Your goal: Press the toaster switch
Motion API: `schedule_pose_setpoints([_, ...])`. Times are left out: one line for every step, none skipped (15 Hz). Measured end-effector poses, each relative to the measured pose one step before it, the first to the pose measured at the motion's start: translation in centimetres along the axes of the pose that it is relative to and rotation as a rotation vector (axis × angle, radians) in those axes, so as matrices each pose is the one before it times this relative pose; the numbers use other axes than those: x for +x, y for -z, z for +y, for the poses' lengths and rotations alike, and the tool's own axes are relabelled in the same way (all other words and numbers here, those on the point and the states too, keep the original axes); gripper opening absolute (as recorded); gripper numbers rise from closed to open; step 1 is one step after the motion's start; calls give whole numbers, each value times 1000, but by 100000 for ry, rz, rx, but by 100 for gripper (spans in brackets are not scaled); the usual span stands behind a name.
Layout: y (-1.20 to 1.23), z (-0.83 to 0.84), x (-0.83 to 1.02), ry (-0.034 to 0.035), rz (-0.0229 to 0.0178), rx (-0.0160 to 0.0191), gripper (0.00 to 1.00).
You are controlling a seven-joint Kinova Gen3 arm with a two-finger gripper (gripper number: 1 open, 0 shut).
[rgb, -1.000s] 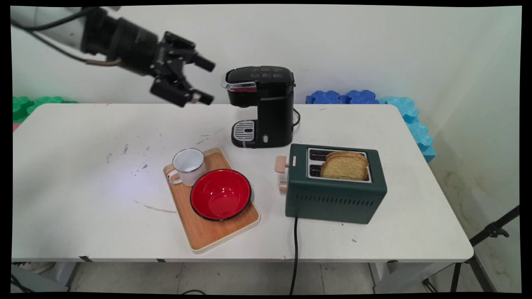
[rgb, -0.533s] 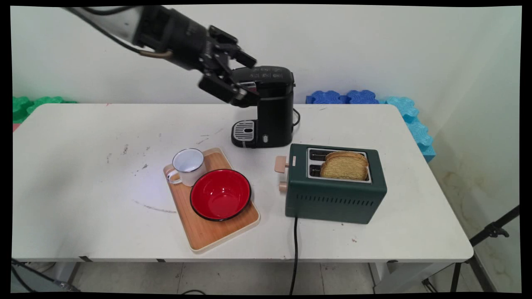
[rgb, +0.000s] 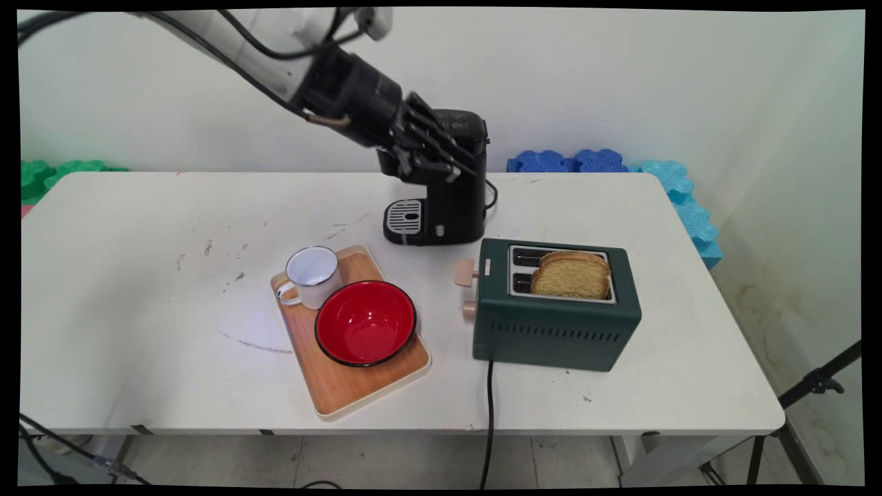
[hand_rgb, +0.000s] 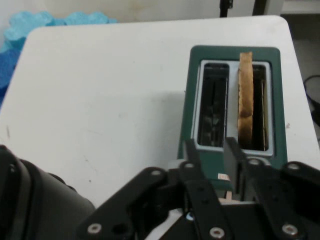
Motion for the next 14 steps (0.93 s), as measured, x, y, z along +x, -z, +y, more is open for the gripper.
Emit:
schedule_pose_setpoints([-647,18,-341,647,-1124,-778,0])
schedule_pose_setpoints([-522,13,-289,525,-940,-648,0])
schedule_pose_setpoints([-579,-1,-372,441,-1056,-826,0])
schedule_pose_setpoints([-537,-10,-403,328,-1000,-771,0])
schedule_pose_setpoints([-548,-12,-383,128,-915,-859,0])
schedule_pose_setpoints([-354,2,-301,157,-636,-579,0])
schedule_pose_setpoints([-580,18,-454,-89,-954,-1211,0])
schedule_pose_setpoints([-467,15,-377,-255,-700,-1163,0])
schedule_pose_setpoints([-383,15,-311,-228,-600,-994,0])
schedule_pose_setpoints([-415,11,-349,-384,-665,-1128,0])
schedule_pose_setpoints([-321,1,-288,-456,-533,-898,0])
schedule_pose_setpoints([-402,-22,-314,-611,-657,-1092,0])
schedule_pose_setpoints([-388,-37,-301,-665,-636,-982,0])
schedule_pose_setpoints([-333,-55,-233,-686,-525,-744,0])
